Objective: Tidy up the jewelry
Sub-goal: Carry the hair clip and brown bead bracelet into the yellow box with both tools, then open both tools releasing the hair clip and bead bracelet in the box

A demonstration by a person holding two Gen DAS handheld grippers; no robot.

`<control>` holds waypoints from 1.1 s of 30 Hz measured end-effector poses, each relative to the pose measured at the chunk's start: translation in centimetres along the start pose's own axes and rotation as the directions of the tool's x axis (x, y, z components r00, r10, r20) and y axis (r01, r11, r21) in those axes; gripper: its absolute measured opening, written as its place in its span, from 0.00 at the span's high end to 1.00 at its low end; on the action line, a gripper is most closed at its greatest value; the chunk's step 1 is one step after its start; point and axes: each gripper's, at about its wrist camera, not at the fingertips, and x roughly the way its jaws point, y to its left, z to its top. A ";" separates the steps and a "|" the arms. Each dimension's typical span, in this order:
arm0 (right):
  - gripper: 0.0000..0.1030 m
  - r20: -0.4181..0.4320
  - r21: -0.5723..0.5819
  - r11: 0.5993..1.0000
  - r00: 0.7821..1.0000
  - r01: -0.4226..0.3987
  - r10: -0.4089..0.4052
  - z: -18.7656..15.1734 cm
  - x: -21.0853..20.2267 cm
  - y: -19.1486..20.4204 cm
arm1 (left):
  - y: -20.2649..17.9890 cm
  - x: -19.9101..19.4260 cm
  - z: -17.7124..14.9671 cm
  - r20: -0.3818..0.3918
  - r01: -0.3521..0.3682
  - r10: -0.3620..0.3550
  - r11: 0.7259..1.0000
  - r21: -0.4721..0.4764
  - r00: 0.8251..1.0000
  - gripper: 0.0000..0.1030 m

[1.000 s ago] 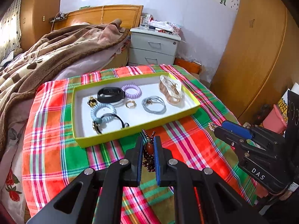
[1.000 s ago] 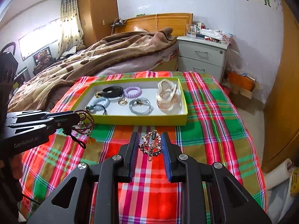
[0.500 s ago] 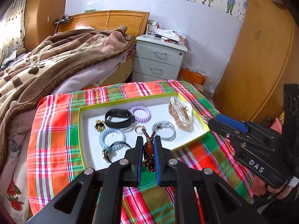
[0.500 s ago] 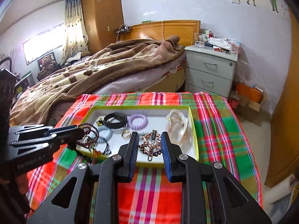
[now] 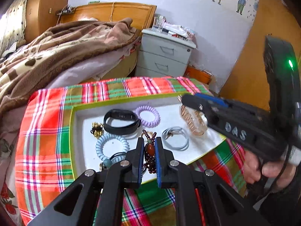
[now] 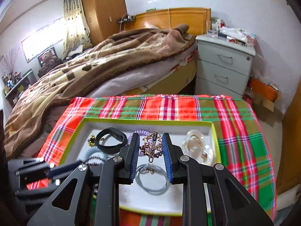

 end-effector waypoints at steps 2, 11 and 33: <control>0.75 -0.021 -0.008 1.000 1.000 0.005 -0.005 0.1 1.2 0.0 | 0.3 0.6 -0.3 -0.017 -0.005 0.004 1.000 -0.003 1.000 0.89; 0.75 -0.091 -0.032 0.999 0.996 0.005 -0.008 0.4 5.0 0.6 | 0.9 2.2 -0.8 -0.053 -0.014 0.014 1.000 -0.001 0.998 0.89; 0.75 -0.159 -0.041 0.999 0.987 0.011 -0.017 0.2 7.2 0.6 | 1.0 2.9 -1.9 -0.098 -0.021 0.020 1.000 -0.010 0.995 0.78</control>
